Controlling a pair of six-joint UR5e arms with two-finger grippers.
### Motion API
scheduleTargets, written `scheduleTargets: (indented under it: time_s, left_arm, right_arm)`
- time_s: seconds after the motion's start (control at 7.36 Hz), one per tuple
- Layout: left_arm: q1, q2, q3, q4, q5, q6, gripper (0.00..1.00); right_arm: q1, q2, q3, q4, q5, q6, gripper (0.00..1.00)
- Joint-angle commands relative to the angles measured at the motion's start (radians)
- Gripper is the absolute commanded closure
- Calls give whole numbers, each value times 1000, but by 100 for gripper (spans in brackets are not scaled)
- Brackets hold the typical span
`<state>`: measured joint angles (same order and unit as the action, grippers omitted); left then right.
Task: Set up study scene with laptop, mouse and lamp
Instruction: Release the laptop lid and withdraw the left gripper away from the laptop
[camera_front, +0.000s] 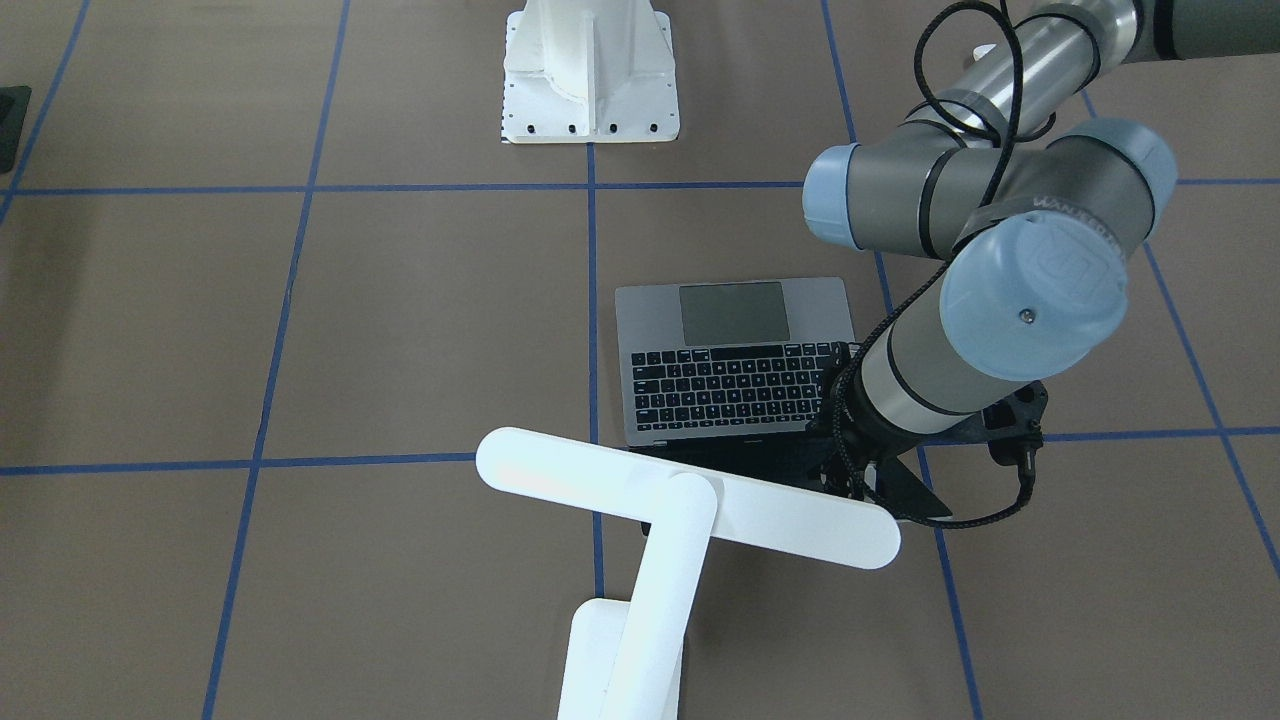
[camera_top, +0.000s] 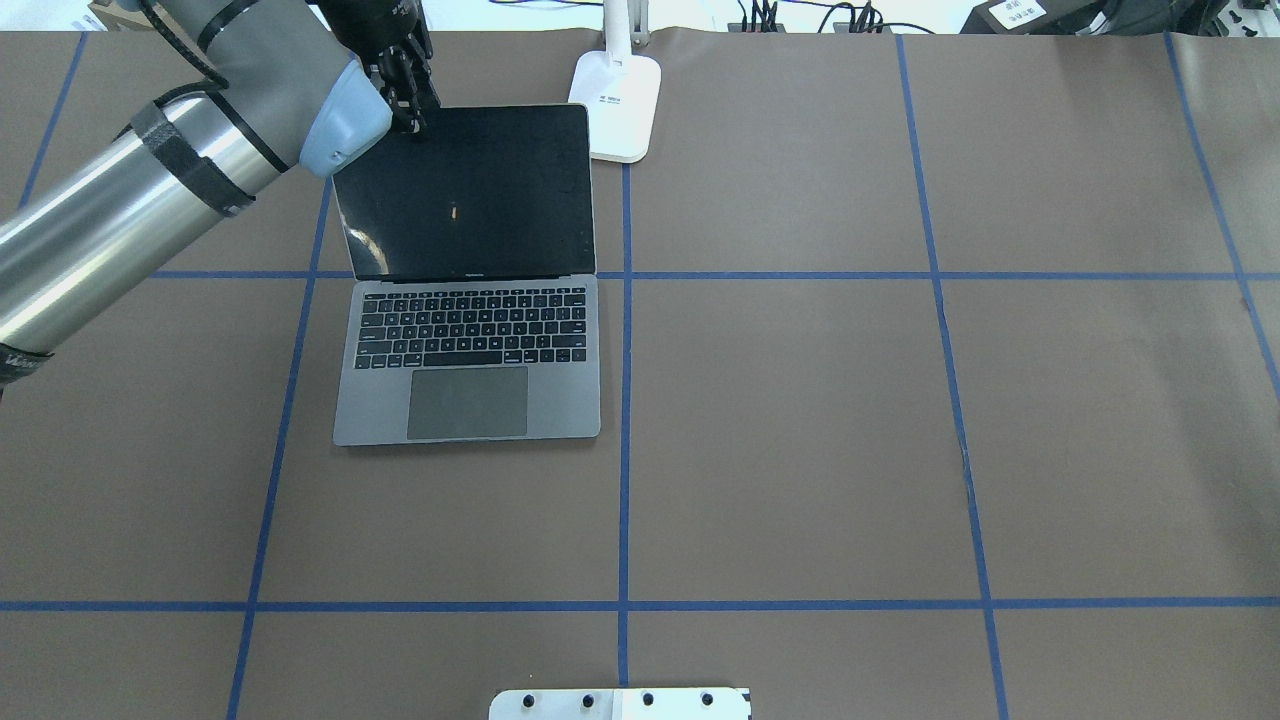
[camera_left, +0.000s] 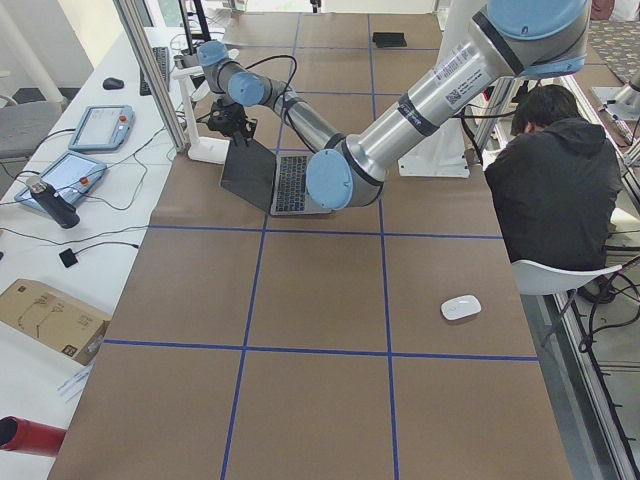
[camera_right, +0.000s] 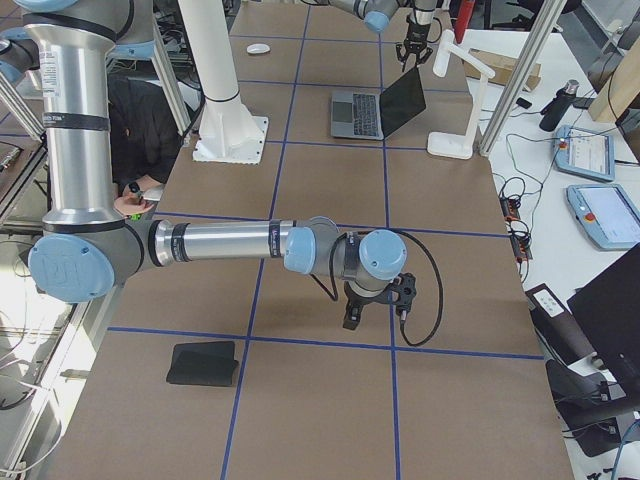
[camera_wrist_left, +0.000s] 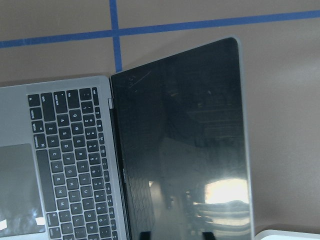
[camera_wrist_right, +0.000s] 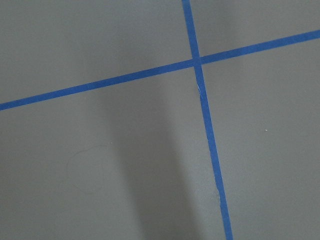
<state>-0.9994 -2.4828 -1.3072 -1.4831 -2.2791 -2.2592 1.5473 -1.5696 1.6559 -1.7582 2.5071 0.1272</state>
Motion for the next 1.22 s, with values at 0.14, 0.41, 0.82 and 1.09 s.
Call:
scheduleTargets:
  time_s: [0.14, 0.41, 0.82, 1.09]
  left_arm:
    - [-48, 170, -252, 10, 32, 10, 0]
    - [-56, 313, -485, 111, 35, 152, 0]
    - [-30, 376, -661, 339, 164, 485, 0]
    - [-30, 496, -762, 337, 164, 768, 0]
  right_arm:
    - [-10, 3, 77, -6, 4, 2, 0]
    - [-47, -3, 148, -12, 3, 2, 0]
    - [-85, -165, 165, 49, 1, -158, 0]
    - [-101, -309, 154, 51, 33, -427, 0]
